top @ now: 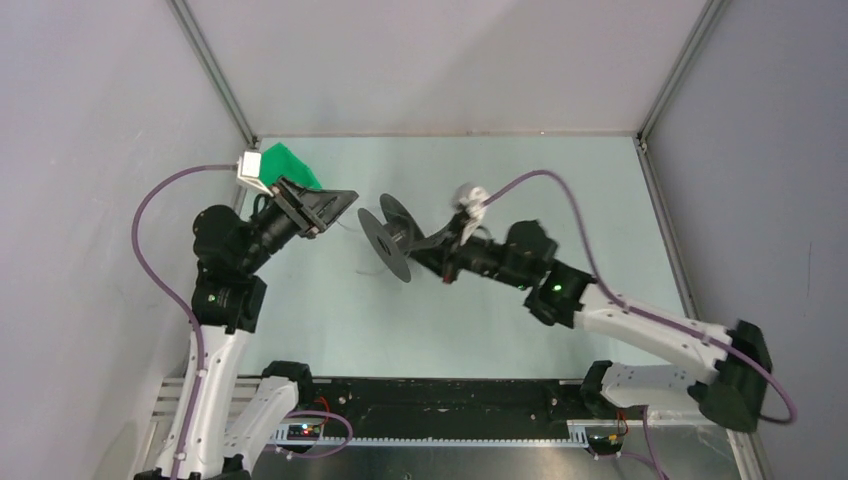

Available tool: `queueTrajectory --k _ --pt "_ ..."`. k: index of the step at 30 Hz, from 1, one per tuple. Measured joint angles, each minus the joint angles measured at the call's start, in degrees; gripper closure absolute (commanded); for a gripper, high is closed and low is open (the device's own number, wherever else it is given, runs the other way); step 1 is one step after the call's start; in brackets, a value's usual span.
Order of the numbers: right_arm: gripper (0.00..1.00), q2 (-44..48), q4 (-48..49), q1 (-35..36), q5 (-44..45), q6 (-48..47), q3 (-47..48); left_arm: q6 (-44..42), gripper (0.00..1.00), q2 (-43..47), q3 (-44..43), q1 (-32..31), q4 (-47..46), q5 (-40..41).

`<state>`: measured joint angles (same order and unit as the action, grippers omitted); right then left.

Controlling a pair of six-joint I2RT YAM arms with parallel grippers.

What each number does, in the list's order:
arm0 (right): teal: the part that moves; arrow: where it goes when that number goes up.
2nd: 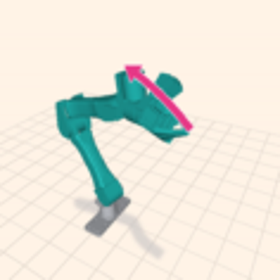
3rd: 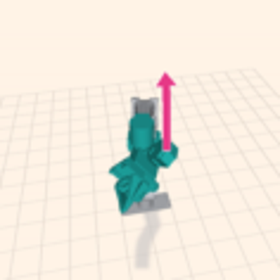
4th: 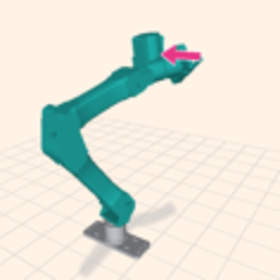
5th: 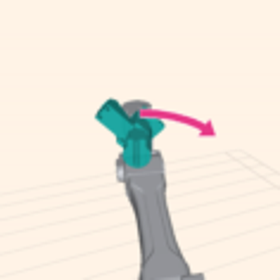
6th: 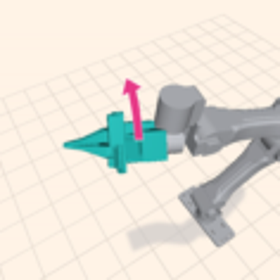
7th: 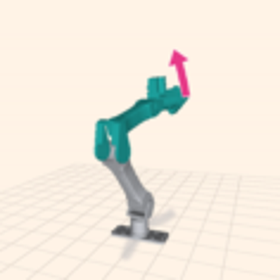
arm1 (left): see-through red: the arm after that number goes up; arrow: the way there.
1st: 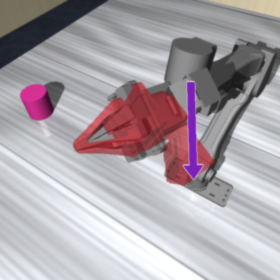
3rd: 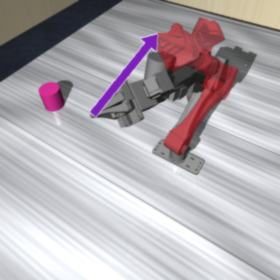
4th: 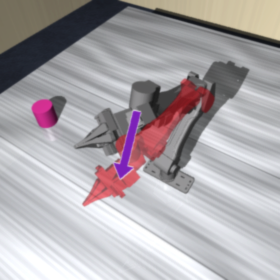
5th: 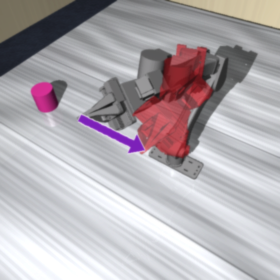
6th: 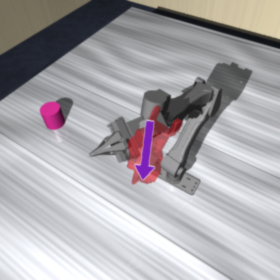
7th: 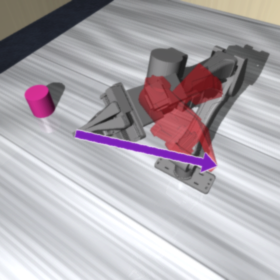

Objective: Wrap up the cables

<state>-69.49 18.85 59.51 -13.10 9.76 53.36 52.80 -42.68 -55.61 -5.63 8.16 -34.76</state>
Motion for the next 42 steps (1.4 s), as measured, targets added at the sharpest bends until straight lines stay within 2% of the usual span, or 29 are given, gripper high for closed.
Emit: queueTrajectory --k 6,11,15,21,26,30,32,34,36,40,42 --pt "1.00 13.79 -8.66 -12.22 2.29 10.40 0.50 -5.27 0.35 -3.98 2.62 -0.33 1.68 6.82" --pt "1.00 23.47 -16.17 -24.41 3.19 17.40 0.55 -10.73 0.35 -7.67 3.02 -3.56 4.85 16.79" --pt "1.00 29.40 -20.55 -31.32 4.07 20.24 0.57 -13.40 0.29 -11.15 2.71 -6.47 7.54 26.32" --pt "1.00 32.63 -25.79 -34.12 5.73 21.33 0.87 -16.04 0.26 -18.47 0.98 -12.66 10.12 38.47" --pt "1.00 31.87 -28.37 -34.14 5.68 21.73 0.20 -17.46 0.28 -26.47 -2.47 -15.34 10.45 42.40" --pt "1.00 31.82 -28.70 -34.18 5.29 21.77 -1.88 -19.12 0.37 -32.11 -3.87 -16.57 10.69 44.37" --pt "1.00 31.82 -29.27 -34.21 5.11 21.77 -2.71 -20.26 0.48 -33.86 -3.87 -16.90 12.20 45.35" --pt "1.00 31.85 -29.92 -34.21 4.85 21.81 -3.56 -21.31 0.66 -34.29 -3.87 -17.05 13.18 46.05" --pt "1.00 31.87 -30.18 -34.23 4.42 22.10 -4.46 -22.88 0.78 -33.88 -3.89 -17.25 14.16 46.95" --pt "1.00 31.67 -30.62 -34.23 2.71 23.50 -6.12 -28.09 0.94 -31.28 -3.96 -18.27 17.33 48.30" --pt "1.00 31.54 -30.82 -34.03 1.62 24.70 -6.49 -31.93 0.99 -29.18 -3.98 -19.28 19.54 47.89"
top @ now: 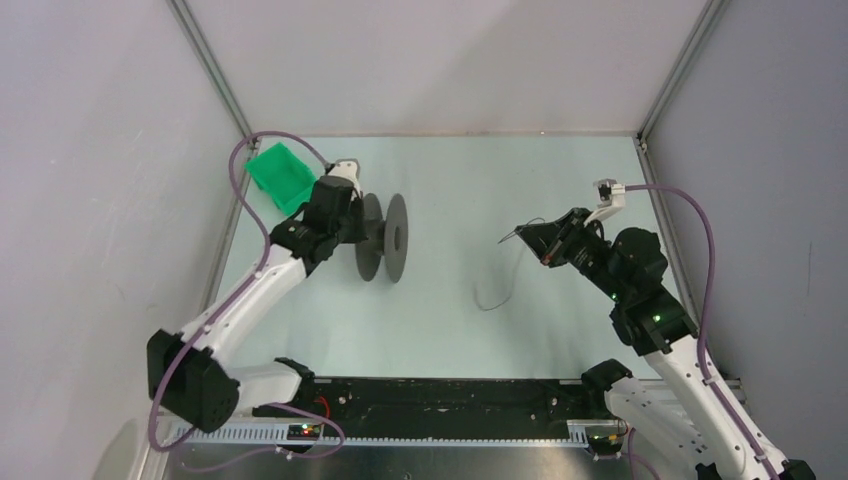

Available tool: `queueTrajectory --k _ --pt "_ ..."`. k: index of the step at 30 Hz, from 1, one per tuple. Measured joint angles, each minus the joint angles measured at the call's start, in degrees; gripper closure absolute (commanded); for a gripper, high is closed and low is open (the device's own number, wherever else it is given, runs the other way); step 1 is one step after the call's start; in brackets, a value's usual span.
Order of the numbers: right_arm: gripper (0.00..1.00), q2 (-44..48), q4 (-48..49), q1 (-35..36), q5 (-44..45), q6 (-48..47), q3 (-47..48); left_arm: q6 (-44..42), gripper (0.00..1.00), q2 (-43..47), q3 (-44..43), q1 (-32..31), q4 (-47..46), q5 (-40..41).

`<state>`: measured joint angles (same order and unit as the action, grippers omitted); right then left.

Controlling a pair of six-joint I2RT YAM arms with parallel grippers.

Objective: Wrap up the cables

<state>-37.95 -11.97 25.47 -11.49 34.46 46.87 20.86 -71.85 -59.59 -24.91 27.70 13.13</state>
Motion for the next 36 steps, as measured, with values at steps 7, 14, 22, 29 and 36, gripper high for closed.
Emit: queueTrajectory --k 7,14,22,29,36 --pt "1.00 1.05 1.97 6.64 -0.94 5.07 -2.47 -14.29 1.00 12.02 2.40 -3.72 2.73 -9.81" --pt "1.00 0.98 4.35 13.35 1.84 8.72 -2.99 -26.58 0.96 15.80 7.56 -8.81 3.76 -18.29" --pt "1.00 0.24 5.53 16.06 4.92 11.23 -3.02 -32.46 0.77 15.98 8.90 -11.82 5.03 -19.78" --pt "1.00 0.17 5.62 16.35 6.75 12.13 -3.39 -33.81 0.61 17.49 8.90 -11.82 4.02 -19.98" --pt "1.00 -0.63 7.15 16.37 6.47 13.90 -3.45 -36.68 0.49 19.80 7.82 -11.82 3.76 -24.24"
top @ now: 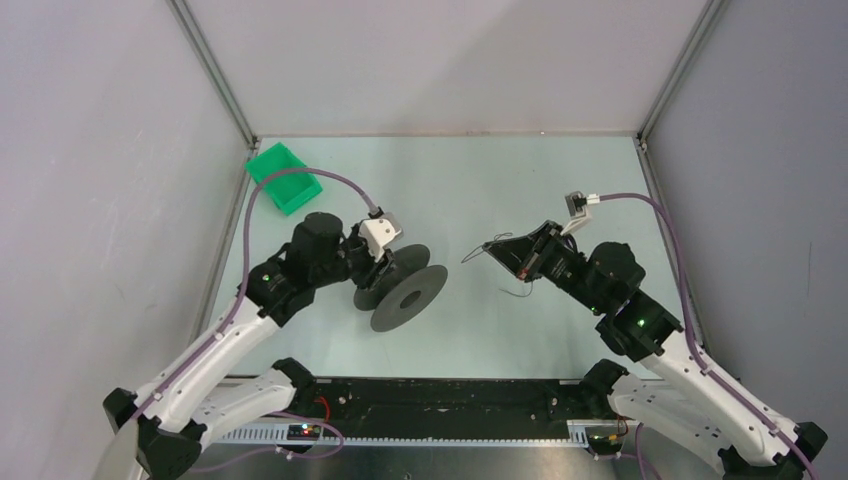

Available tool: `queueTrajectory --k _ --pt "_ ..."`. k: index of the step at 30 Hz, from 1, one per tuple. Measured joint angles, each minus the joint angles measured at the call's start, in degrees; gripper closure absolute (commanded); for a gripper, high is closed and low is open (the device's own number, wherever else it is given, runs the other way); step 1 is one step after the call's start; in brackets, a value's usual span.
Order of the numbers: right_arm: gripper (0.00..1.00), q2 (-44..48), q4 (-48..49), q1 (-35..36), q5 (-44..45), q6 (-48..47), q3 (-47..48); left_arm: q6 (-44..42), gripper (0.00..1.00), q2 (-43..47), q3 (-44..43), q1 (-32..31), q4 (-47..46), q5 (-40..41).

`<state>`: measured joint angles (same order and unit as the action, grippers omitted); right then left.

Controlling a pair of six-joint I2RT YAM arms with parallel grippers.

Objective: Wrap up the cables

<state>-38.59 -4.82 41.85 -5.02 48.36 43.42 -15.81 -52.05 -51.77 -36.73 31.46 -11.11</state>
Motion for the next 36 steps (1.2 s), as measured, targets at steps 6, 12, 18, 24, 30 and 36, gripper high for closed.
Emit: queueTrajectory --k 6,12,18,24,30,36 --pt "1.00 -2.19 3.78 0.33 -0.42 4.48 -0.04 -4.90 0.46 2.38 -3.85 0.00 -2.78 -8.85" --pt "1.00 -6.21 9.09 0.70 -0.81 8.87 -1.03 -6.84 0.43 1.86 -2.62 -0.94 -10.91 -16.90" --pt "1.00 -8.50 12.28 0.79 -1.79 12.55 -1.40 -6.67 0.40 1.57 2.14 -4.72 -22.08 -18.29" --pt "1.00 -8.48 13.55 0.96 -1.86 14.60 -1.42 -6.75 0.42 0.81 4.52 -7.13 -28.13 -18.08" --pt "1.00 -8.35 14.27 1.14 -1.90 16.11 -2.10 -6.16 0.77 -2.12 4.52 -8.20 -32.46 -16.44" --pt "0.86 -7.61 13.92 0.90 -1.95 15.58 -3.08 -4.50 1.00 -3.15 4.52 -8.37 -34.27 -14.93"
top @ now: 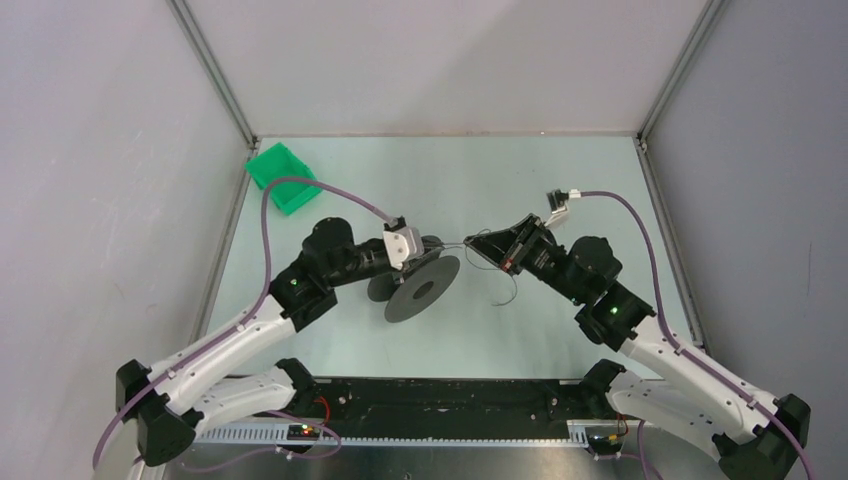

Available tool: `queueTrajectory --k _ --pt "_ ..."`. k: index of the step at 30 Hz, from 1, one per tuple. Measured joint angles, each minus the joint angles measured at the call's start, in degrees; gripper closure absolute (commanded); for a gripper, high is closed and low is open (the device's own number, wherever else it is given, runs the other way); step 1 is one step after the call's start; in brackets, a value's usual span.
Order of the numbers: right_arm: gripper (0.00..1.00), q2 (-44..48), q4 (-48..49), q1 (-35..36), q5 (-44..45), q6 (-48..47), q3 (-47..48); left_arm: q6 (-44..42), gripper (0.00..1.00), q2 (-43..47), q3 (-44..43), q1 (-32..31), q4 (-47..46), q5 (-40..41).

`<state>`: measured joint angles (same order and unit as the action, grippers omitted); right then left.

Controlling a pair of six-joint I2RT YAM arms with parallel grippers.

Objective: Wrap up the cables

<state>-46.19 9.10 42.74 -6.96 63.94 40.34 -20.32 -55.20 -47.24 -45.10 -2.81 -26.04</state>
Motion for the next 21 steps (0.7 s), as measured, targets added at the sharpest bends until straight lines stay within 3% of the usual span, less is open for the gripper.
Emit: queueTrajectory --k 3,7,14,21 --pt "0.65 1.62 -1.75 -1.22 -1.33 -4.96 -0.15 2.03 1.00 0.57 0.00 -0.11 -0.31 1.27" --pt "0.52 5.38 -5.66 -5.90 -5.57 -15.17 -0.15 5.40 1.00 1.77 -0.22 -0.11 0.85 2.62" --pt "0.41 11.23 -12.09 -10.12 -14.71 -35.93 1.57 10.21 1.00 0.52 -6.62 -0.13 12.04 3.37" --pt "0.38 4.87 -9.20 -7.78 -24.06 -54.95 5.44 12.44 1.00 -0.15 -9.07 -0.13 20.20 2.05"
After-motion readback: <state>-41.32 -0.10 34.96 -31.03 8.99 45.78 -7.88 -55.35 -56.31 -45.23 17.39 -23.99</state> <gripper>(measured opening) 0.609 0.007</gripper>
